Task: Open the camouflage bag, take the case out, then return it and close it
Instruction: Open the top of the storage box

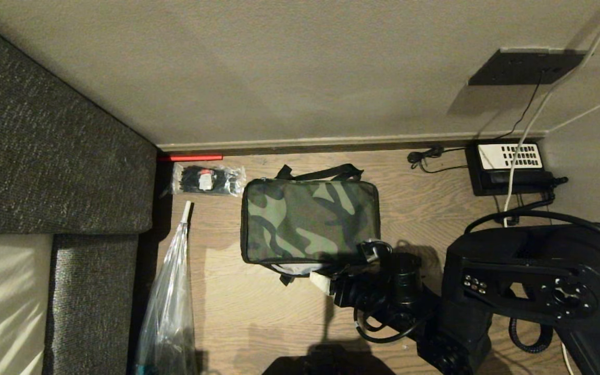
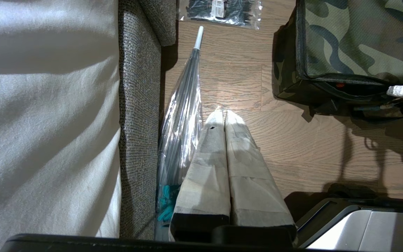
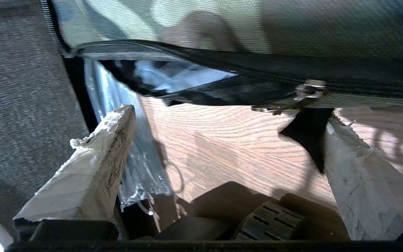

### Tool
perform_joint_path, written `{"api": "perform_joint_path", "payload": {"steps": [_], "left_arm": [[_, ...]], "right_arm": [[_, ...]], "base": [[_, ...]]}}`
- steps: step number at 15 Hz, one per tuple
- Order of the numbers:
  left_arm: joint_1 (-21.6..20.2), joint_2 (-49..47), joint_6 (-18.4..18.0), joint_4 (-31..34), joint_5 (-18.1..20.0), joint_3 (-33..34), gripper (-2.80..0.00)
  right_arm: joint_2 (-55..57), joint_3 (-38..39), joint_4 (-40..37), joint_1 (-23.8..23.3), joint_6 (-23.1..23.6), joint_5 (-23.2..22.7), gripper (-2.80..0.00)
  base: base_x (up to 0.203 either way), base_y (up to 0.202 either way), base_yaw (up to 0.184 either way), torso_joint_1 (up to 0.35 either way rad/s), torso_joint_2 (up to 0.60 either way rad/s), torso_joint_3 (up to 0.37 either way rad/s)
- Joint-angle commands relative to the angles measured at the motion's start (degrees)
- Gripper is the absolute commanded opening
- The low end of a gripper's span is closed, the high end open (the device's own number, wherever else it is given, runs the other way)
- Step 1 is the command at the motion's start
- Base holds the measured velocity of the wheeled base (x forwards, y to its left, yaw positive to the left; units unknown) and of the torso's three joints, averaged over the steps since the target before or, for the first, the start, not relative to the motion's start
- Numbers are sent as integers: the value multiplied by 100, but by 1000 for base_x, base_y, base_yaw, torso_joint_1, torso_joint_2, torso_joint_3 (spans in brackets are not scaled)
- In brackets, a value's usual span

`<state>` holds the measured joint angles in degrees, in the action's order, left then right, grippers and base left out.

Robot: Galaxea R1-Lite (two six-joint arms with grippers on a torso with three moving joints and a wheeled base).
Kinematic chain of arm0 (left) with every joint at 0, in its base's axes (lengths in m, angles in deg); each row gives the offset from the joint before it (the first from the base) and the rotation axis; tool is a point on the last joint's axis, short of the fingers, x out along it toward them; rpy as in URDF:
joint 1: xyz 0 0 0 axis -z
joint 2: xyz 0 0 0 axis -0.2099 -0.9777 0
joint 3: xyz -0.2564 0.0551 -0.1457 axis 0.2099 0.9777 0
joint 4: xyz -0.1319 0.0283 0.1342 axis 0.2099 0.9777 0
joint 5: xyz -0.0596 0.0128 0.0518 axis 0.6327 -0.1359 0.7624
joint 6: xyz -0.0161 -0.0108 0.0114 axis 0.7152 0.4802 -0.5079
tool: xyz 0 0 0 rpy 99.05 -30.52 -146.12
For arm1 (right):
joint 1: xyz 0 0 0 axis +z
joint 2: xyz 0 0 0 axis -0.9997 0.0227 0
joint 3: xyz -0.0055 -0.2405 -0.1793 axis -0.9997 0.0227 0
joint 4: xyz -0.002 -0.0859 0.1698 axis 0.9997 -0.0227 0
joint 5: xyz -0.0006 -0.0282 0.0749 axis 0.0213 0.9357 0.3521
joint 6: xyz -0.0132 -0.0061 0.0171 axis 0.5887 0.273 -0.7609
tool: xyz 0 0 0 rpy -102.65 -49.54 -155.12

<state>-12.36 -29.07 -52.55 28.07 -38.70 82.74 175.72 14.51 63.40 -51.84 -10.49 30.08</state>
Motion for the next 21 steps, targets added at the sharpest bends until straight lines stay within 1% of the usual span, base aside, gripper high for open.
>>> {"api": "perform_joint_path", "payload": {"steps": [1,4,7,8,11,12,13,14,15,16,17,18,21], "left_arm": [[-2,8,4,-1,-2,18,-280],[-2,11,4,-1,-2,18,-280],[-2,11,4,-1,-2,18,-280],[-2,2,4,-1,-2,18,-280],[-2,2,4,-1,-2,18,-280],[-2,2,4,-1,-2,18,-280],[-2,2,4,-1,-2,18,-280],[-2,2,4,-1,-2,18,-280],[-2,2,4,-1,-2,18,-280],[-2,2,4,-1,-2,18,-280],[-2,7,4,-1,-2,18,-280],[-2,2,4,-1,-2,18,-280],[-2,11,4,-1,-2,18,-280]], "right_arm": [[-181,24,65,6,-14,-40,0],[-377,144,85,-3,15,-237,0],[-412,425,227,-50,291,-261,0],[-373,598,337,-178,648,-260,0],[-448,836,348,-513,1262,-264,0],[-464,916,347,-566,1423,-263,0],[-485,1002,348,-619,1711,-259,0],[-570,1012,333,-664,1834,-270,0],[-618,971,292,-660,1766,-270,0],[-649,919,282,-636,1457,-335,0],[-679,842,273,-529,1037,-514,0],[-675,782,269,-451,874,-607,0],[-581,680,195,-304,423,-623,0]], "base": [[0,0,0,0,0,0],[0,0,0,0,0,0],[0,0,0,0,0,0],[0,0,0,0,0,0],[0,0,0,0,0,0],[0,0,0,0,0,0],[0,0,0,0,0,0],[0,0,0,0,0,0],[0,0,0,0,0,0],[0,0,0,0,0,0],[0,0,0,0,0,0],[0,0,0,0,0,0],[0,0,0,0,0,0]]}}
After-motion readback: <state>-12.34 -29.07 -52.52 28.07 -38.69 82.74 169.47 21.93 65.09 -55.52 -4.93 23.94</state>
